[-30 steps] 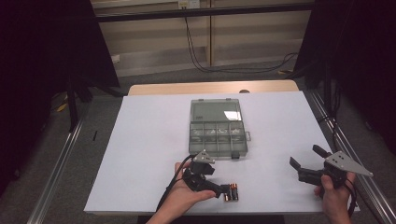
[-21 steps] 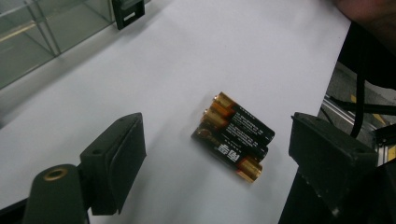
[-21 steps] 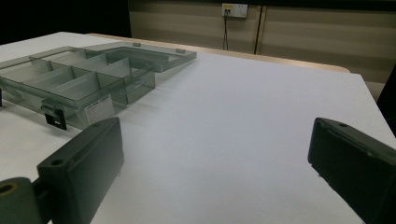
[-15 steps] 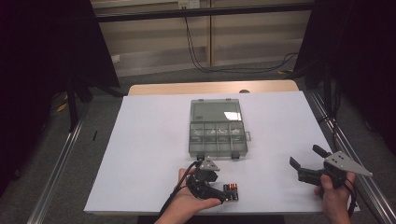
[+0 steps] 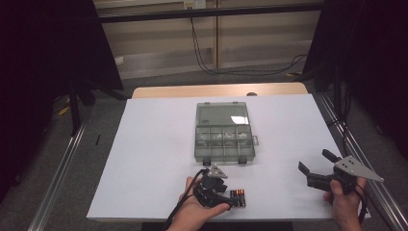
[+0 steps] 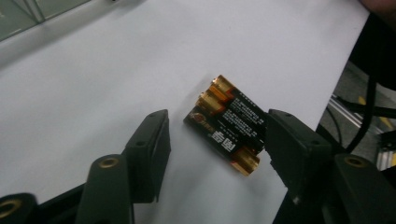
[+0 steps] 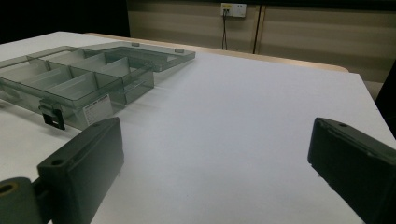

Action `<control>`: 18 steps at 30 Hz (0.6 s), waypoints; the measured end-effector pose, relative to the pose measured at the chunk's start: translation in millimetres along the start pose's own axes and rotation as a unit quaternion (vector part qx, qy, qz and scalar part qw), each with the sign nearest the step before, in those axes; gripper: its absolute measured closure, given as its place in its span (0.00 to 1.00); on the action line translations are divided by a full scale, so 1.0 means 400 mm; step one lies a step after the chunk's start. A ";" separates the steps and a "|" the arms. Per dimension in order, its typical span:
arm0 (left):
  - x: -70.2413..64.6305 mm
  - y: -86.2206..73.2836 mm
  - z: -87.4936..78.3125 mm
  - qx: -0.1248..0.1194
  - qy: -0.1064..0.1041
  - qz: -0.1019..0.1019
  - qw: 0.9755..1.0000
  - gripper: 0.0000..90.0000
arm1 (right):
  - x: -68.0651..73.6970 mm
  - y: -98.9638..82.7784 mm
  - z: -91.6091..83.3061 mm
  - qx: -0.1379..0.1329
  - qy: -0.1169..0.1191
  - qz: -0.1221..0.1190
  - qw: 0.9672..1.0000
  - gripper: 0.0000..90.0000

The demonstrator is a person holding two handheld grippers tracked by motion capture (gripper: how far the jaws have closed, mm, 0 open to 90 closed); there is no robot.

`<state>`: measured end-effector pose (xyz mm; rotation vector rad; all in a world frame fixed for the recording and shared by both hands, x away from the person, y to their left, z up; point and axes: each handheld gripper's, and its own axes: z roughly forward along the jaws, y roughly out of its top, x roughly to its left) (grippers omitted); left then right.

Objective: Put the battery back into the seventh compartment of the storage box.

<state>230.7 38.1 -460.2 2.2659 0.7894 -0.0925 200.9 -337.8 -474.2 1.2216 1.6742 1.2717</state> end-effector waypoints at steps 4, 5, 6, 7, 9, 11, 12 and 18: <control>-0.004 -0.002 0.005 0.003 0.001 -0.005 1.000 0.54 | 0.001 0.000 0.000 0.002 0.000 0.002 1.000 0.03; -0.005 -0.003 0.007 0.001 -0.002 -0.010 1.000 0.54 | 0.001 0.000 0.000 0.001 0.000 0.001 1.000 0.03; -0.004 -0.004 0.008 0.010 -0.003 -0.004 1.000 0.54 | 0.001 0.000 0.001 0.001 -0.001 0.002 1.000 0.03; -0.007 -0.005 0.009 0.013 -0.004 -0.004 1.000 0.55 | 0.001 0.000 0.001 0.002 -0.001 0.002 1.000 0.03; -0.010 -0.006 0.011 0.014 -0.003 -0.005 1.000 0.56 | 0.001 0.000 0.002 0.000 -0.003 0.002 1.000 0.03; -0.012 -0.006 0.013 0.010 -0.005 -0.008 1.000 0.57 | 0.000 -0.001 0.002 0.000 -0.003 -0.001 1.000 0.03; -0.013 -0.007 0.014 0.010 -0.004 -0.009 1.000 0.57 | 0.000 -0.001 0.002 0.000 -0.003 -0.001 1.000 0.03; -0.006 -0.010 0.008 0.021 -0.005 0.005 1.000 0.62 | 0.000 -0.001 0.002 0.000 -0.004 0.000 1.000 0.03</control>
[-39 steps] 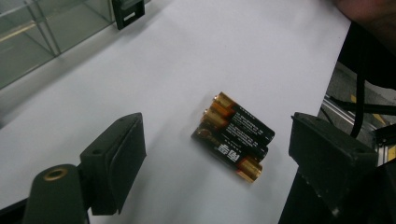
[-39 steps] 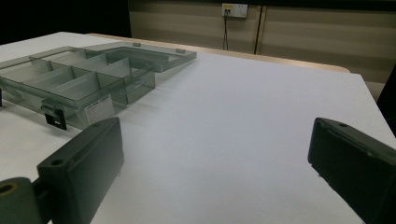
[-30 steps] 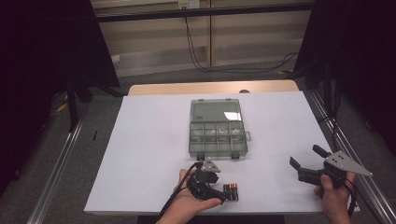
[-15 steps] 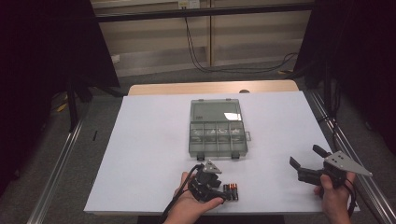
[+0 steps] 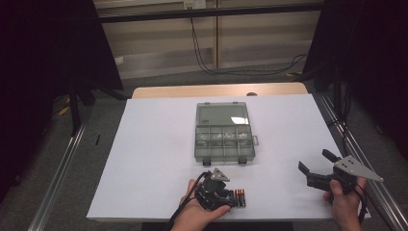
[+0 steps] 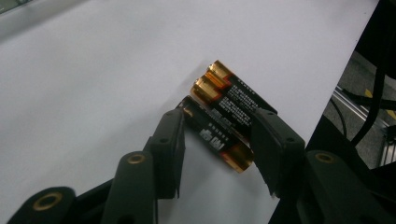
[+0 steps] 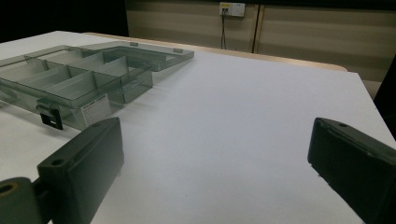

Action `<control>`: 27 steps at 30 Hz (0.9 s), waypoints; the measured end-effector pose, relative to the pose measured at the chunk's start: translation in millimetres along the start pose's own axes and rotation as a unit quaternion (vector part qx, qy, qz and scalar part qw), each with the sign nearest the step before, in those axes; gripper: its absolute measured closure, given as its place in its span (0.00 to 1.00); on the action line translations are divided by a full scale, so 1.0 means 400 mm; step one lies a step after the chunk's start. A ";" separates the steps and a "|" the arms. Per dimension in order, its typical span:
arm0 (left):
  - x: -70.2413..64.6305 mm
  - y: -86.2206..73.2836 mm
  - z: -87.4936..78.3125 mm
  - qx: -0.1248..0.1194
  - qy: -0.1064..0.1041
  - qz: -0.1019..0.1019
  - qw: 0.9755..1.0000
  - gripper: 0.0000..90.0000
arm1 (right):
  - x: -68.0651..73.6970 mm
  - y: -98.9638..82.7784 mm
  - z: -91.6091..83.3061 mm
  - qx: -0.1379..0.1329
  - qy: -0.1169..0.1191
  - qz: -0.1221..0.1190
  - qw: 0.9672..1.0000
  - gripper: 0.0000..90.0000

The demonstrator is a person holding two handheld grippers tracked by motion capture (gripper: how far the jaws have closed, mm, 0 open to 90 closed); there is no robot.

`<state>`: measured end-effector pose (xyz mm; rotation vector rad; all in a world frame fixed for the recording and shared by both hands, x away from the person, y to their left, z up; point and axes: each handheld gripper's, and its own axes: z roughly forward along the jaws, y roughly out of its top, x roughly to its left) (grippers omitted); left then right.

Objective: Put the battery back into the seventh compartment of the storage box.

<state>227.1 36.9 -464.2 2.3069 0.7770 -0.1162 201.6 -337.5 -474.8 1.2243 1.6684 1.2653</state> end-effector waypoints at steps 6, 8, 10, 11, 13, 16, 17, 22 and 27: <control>-0.002 -0.005 0.000 -0.005 0.010 -0.010 1.000 0.69 | 0.000 0.000 0.000 0.001 0.000 0.000 1.000 0.03; -0.004 -0.007 -0.002 -0.004 0.017 -0.012 1.000 0.69 | 0.000 0.000 0.000 0.001 0.000 -0.001 1.000 0.03; -0.003 -0.007 -0.006 0.005 0.030 0.007 1.000 0.74 | 0.000 0.000 0.000 0.001 -0.001 -0.001 1.000 0.03; -0.003 -0.007 -0.006 0.005 0.030 0.007 1.000 0.75 | 0.000 0.000 0.000 0.001 -0.001 -0.001 1.000 0.03; -0.004 -0.008 -0.008 0.010 0.037 0.014 0.999 0.77 | 0.000 0.000 0.000 0.002 0.000 0.000 1.000 0.03; -0.007 -0.012 -0.007 0.006 0.060 0.033 0.998 0.80 | 0.001 0.000 0.000 0.003 0.000 0.001 1.000 0.03; -0.008 -0.013 -0.006 0.000 0.063 0.030 0.998 0.81 | 0.001 0.000 -0.001 0.003 0.000 0.003 1.000 0.03; -0.010 -0.015 -0.004 -0.003 0.068 0.033 0.997 0.85 | 0.000 0.000 0.000 0.001 -0.002 0.001 1.000 0.03; -0.009 -0.020 -0.004 -0.010 0.070 0.041 0.997 0.85 | 0.001 0.000 0.000 0.002 -0.002 -0.001 1.000 0.03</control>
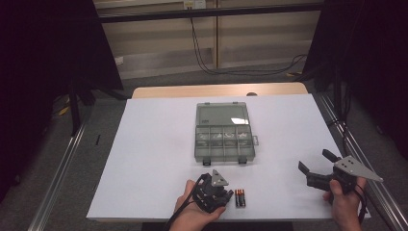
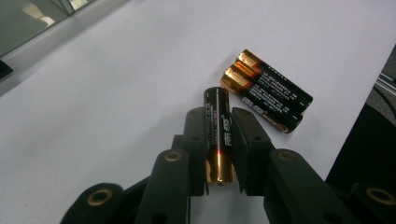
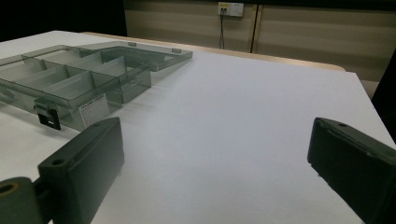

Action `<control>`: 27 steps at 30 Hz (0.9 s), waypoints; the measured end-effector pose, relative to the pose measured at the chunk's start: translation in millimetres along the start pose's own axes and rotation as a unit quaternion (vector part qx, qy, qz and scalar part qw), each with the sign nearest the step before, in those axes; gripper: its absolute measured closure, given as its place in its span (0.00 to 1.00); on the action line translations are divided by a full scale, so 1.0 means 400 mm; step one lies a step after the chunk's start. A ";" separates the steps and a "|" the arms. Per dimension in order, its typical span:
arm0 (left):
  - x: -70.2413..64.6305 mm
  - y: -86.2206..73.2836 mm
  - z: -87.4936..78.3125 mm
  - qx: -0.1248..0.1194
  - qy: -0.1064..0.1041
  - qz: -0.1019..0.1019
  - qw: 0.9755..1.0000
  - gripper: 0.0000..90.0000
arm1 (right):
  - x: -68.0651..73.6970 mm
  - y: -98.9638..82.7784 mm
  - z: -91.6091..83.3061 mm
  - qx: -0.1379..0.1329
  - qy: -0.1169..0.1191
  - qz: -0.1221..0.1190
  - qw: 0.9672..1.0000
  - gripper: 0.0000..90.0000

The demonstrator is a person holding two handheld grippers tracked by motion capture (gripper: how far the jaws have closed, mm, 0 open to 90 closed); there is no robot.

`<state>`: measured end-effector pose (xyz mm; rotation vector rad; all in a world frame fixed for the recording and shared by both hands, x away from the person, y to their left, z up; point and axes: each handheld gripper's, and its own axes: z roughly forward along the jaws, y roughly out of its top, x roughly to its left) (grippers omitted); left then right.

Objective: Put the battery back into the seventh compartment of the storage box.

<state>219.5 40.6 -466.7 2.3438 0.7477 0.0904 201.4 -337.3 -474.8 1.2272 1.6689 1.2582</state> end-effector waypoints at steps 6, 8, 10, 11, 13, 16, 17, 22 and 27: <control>0.003 -0.001 0.000 -0.003 -0.006 0.001 1.000 0.86 | 0.001 0.000 0.000 0.001 -0.001 0.001 1.000 0.04; 0.002 -0.001 -0.001 -0.002 -0.005 0.005 1.000 0.86 | 0.001 0.000 0.000 0.001 -0.001 0.000 1.000 0.03; -0.001 -0.002 0.001 -0.009 -0.007 -0.002 1.000 0.86 | 0.001 0.000 0.000 0.001 -0.001 0.001 1.000 0.04; 0.003 -0.003 -0.003 -0.003 -0.007 0.005 1.000 0.86 | 0.000 0.000 0.000 0.000 0.000 -0.001 1.000 0.04; 0.004 -0.003 -0.002 -0.006 -0.009 0.003 1.000 0.86 | 0.000 0.000 0.000 -0.001 0.000 -0.001 1.000 0.03; 0.011 -0.002 -0.003 -0.004 -0.020 0.007 1.000 0.86 | 0.000 0.000 0.000 -0.001 0.000 -0.001 1.000 0.04; 0.011 -0.002 -0.003 -0.003 -0.021 0.008 1.000 0.86 | 0.000 0.000 0.000 -0.001 0.000 -0.001 1.000 0.04; 0.013 0.001 -0.008 -0.007 -0.023 0.000 1.000 0.86 | 0.000 0.000 0.000 -0.002 -0.001 0.004 1.000 0.04; 0.020 0.003 -0.013 -0.011 -0.026 0.003 1.000 0.86 | -0.002 0.000 -0.001 -0.003 -0.002 0.004 1.000 0.04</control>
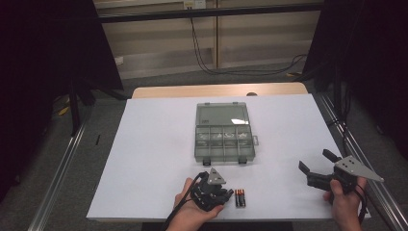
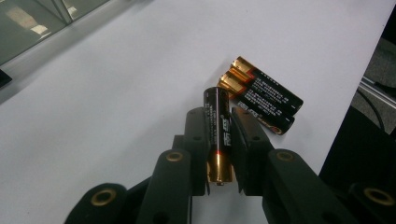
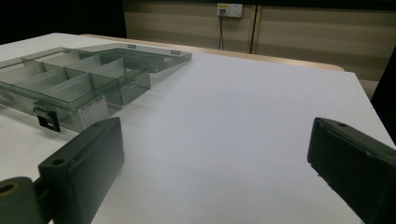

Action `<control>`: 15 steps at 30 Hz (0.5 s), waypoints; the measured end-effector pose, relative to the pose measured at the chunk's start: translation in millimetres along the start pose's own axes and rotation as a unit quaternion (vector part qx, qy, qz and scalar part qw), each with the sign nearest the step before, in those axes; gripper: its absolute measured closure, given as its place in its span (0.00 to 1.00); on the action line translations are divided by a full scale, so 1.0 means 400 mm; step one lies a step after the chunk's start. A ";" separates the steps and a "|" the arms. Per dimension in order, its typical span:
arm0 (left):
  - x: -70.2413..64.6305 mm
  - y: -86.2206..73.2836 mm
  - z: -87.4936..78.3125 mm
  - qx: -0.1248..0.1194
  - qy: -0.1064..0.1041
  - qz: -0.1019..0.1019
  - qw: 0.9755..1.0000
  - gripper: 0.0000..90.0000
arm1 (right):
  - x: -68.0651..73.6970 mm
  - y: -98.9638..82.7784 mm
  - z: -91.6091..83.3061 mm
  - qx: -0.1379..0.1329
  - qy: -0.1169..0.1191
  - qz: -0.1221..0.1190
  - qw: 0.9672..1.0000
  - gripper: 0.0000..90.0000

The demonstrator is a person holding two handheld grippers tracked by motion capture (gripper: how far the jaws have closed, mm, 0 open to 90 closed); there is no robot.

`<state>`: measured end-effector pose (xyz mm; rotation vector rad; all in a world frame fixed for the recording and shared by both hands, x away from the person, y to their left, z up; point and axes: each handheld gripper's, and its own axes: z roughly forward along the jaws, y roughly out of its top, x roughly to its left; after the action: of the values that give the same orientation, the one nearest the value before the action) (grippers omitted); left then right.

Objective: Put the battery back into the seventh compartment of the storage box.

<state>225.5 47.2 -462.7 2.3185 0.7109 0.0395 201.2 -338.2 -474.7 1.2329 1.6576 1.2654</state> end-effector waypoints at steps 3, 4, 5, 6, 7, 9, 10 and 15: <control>0.001 0.002 -0.001 -0.008 -0.003 -0.008 1.000 0.86 | 0.001 0.000 -0.001 0.000 0.002 0.001 1.000 0.04; 0.003 0.006 -0.006 -0.001 0.001 -0.005 1.000 0.86 | 0.001 0.000 -0.001 0.000 0.002 0.002 1.000 0.04; 0.005 0.008 -0.007 -0.004 -0.002 -0.006 1.000 0.86 | 0.001 0.000 0.000 0.000 0.003 0.001 1.000 0.04; 0.006 0.009 -0.008 -0.007 0.000 -0.007 1.000 0.86 | 0.001 0.000 0.000 -0.001 0.003 0.001 1.000 0.04; 0.006 0.009 -0.008 -0.007 0.000 -0.007 1.000 0.86 | 0.001 0.000 0.000 -0.001 0.003 0.001 1.000 0.04; 0.013 0.012 -0.010 -0.009 -0.007 -0.012 1.000 0.86 | 0.001 0.000 -0.001 0.000 0.002 0.001 1.000 0.04; 0.016 0.012 -0.011 -0.011 -0.008 -0.014 1.000 0.86 | 0.001 0.000 -0.001 -0.001 0.002 -0.002 1.000 0.04; 0.029 0.013 -0.013 -0.017 -0.009 -0.026 0.999 0.86 | 0.001 0.000 -0.001 -0.001 0.001 -0.003 1.000 0.04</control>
<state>236.9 53.2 -457.3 2.2632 0.7553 0.0061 200.7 -337.8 -474.6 1.2259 1.6606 1.2654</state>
